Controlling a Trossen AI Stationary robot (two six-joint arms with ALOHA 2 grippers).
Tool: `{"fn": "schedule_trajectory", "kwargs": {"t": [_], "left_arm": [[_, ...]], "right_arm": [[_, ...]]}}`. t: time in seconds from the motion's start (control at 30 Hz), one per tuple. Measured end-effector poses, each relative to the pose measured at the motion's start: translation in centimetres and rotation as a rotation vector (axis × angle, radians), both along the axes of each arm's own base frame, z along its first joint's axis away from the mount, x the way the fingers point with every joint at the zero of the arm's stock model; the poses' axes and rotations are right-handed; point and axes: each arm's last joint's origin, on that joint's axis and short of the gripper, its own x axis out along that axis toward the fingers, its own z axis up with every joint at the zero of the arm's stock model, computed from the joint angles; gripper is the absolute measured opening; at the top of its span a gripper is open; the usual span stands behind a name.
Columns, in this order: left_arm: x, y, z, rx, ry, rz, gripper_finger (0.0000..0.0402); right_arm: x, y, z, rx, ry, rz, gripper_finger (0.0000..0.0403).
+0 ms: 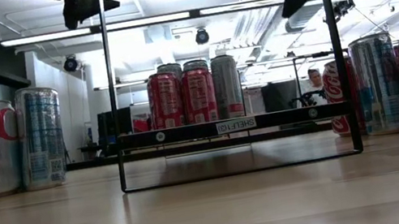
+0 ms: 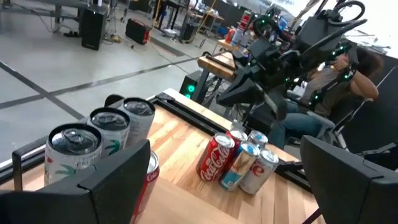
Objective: Place canned beverage on shelf
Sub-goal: Put the red/white soda can on the shelf aligned with the other red/white soda cans
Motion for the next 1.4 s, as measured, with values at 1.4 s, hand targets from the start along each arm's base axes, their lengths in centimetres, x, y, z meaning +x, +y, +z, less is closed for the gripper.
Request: {"fn": "schedule_trajectory", "kwargs": {"t": [1.4], "left_arm": [[-3.9,0.6,-5.4,-0.657,0.892,0.614,0.0360]], "right_arm": [[-4.8,0.8,-3.8,0.280,-0.623,0.007,0.0000]]}}
